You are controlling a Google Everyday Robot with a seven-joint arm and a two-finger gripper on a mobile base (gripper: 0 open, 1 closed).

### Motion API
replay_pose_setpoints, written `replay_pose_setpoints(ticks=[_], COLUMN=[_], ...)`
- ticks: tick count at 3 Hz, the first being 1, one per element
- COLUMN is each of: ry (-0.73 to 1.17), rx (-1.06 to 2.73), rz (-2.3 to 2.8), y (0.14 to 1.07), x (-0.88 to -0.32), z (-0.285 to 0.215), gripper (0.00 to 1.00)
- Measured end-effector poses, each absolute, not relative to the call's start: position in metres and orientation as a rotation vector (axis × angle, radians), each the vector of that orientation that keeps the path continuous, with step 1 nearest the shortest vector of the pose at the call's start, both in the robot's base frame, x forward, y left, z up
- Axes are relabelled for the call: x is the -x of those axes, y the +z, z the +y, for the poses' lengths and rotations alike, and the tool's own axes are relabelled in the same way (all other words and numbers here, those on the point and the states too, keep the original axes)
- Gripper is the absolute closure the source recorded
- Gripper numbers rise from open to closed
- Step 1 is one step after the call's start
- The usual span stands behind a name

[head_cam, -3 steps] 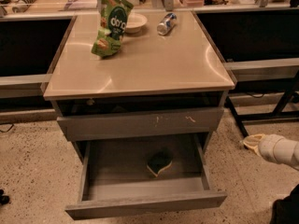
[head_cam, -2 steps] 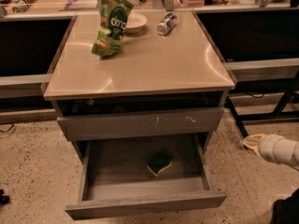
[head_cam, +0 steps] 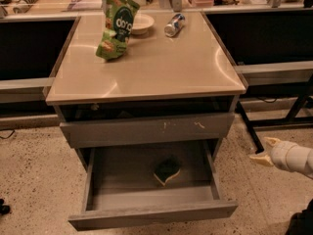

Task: Place sponge into middle drawer

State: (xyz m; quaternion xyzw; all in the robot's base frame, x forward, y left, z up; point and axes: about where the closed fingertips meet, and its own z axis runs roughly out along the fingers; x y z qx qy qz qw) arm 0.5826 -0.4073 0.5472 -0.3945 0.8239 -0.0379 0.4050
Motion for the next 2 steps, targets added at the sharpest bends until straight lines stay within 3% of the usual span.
replay_pose_setpoints(ticks=[1, 2], ry=[-0.095, -0.095], rx=[0.996, 0.996], rz=[2.080, 2.080], y=[0.5472, 0.5472], x=[-0.5827, -0.5827], z=[-0.4072, -0.4072], gripper=[0.00, 0.00])
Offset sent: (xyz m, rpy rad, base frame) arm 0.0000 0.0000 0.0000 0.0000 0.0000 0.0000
